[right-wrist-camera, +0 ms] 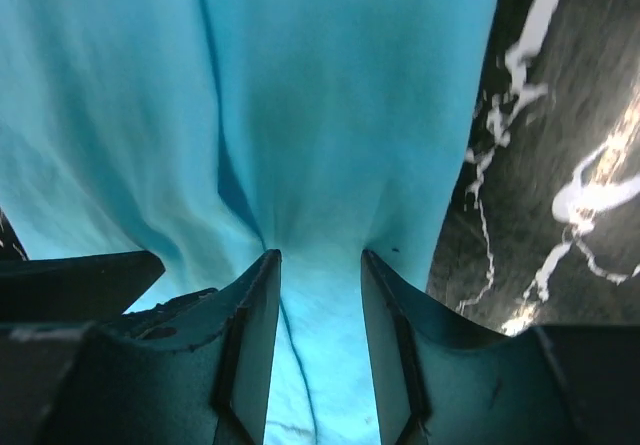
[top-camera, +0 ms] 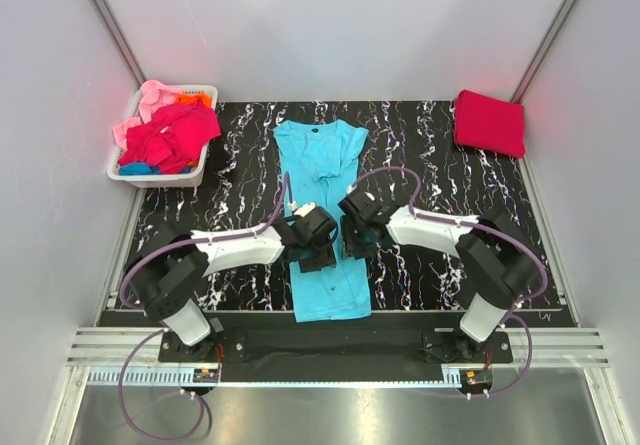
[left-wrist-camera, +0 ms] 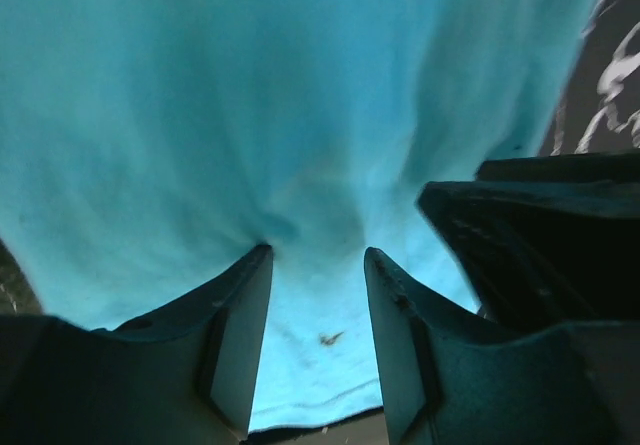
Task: Fold and stack the t-shirts
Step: Fold the tshirt
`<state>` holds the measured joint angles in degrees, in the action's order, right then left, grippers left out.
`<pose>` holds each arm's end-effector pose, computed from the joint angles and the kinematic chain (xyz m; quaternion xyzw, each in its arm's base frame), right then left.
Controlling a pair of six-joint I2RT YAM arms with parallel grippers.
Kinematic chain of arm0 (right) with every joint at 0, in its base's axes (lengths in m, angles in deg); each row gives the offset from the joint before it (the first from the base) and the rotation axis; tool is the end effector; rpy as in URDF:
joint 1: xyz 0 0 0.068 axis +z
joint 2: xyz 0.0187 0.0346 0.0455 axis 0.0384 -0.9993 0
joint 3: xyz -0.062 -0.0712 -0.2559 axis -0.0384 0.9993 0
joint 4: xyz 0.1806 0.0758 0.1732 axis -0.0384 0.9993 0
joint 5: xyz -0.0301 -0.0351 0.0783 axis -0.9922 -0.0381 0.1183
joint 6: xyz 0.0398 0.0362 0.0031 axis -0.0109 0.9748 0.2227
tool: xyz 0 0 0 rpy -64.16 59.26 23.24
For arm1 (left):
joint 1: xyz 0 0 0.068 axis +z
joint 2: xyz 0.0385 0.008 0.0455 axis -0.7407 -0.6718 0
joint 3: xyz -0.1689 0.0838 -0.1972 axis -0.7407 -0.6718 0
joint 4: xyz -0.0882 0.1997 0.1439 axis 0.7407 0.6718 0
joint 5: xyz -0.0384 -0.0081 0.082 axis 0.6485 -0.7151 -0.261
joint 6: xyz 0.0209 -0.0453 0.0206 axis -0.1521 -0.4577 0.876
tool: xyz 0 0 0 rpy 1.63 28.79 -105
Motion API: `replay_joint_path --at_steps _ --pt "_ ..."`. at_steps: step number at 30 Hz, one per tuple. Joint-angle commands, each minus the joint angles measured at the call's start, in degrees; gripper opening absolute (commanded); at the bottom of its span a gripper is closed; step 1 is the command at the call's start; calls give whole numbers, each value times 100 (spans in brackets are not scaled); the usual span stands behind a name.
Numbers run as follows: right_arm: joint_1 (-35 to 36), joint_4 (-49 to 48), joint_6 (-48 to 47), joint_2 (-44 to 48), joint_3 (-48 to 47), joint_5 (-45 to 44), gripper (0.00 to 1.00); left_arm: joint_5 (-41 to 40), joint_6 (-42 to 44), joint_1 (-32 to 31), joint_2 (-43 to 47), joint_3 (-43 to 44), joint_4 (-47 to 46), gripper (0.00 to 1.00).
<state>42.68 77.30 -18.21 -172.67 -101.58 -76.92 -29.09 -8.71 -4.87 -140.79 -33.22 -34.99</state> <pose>0.2272 0.2264 0.1587 -0.0702 0.9741 0.1411 0.1621 0.1841 -0.2369 0.1572 -0.0959 0.9693 -0.1700 0.1496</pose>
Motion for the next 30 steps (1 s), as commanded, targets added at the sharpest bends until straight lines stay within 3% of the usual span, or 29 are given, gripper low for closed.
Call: replay_joint_path --at_steps 1,11,24,30 --pt "47 172 -344 -315 -344 -355 45 -602 181 -16 -271 291 326 48" --pt "38 181 -379 -1036 -599 -372 45 -964 180 54 -895 721 959 48" --pt "-41 655 -450 -1590 -1513 -750 46 -735 1024 1398 -1686 1907 986 49" --pt "-68 761 -459 -1661 -1654 -662 45 -489 1288 1566 -2021 2488 1004 48"
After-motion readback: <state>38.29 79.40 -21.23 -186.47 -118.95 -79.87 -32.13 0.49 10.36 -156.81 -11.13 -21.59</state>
